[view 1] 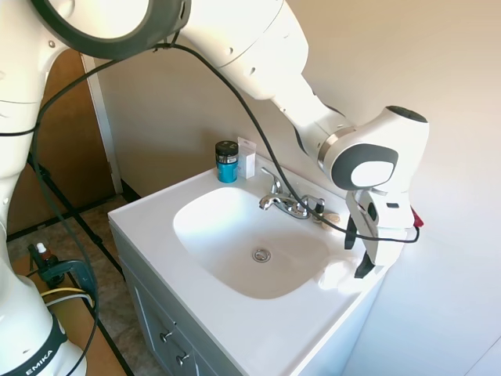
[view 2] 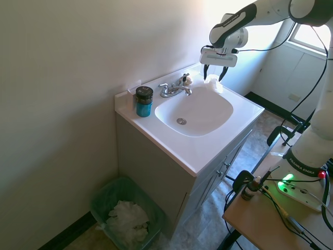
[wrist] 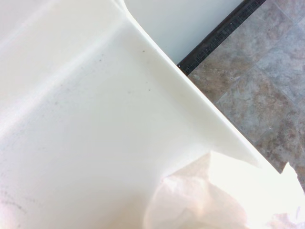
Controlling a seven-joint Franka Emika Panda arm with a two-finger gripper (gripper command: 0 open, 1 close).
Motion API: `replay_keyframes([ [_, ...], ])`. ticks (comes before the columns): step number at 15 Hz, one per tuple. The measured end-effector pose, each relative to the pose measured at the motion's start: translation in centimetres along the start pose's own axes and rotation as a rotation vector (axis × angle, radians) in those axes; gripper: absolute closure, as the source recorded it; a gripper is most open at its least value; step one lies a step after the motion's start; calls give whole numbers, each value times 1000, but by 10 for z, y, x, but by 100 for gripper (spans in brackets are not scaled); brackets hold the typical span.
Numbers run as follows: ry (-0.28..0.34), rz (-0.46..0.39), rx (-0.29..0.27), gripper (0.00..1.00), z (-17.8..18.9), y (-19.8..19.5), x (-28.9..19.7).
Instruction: Throw the tissue in the trash bin
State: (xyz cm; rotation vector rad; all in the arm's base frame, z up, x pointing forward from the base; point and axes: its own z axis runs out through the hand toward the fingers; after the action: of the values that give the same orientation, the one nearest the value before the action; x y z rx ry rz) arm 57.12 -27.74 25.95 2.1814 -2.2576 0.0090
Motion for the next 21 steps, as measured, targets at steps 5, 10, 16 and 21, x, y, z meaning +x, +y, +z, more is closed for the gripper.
replay_keyframes([
  [5, -11, 9, 1, 100, 12, -5, 8],
  [10, -28, -13, 13, 100, 13, -9, 7],
  [16, -57, -30, 32, 100, 14, -5, 15],
  [21, -71, -49, 45, 100, 14, -1, 25],
])
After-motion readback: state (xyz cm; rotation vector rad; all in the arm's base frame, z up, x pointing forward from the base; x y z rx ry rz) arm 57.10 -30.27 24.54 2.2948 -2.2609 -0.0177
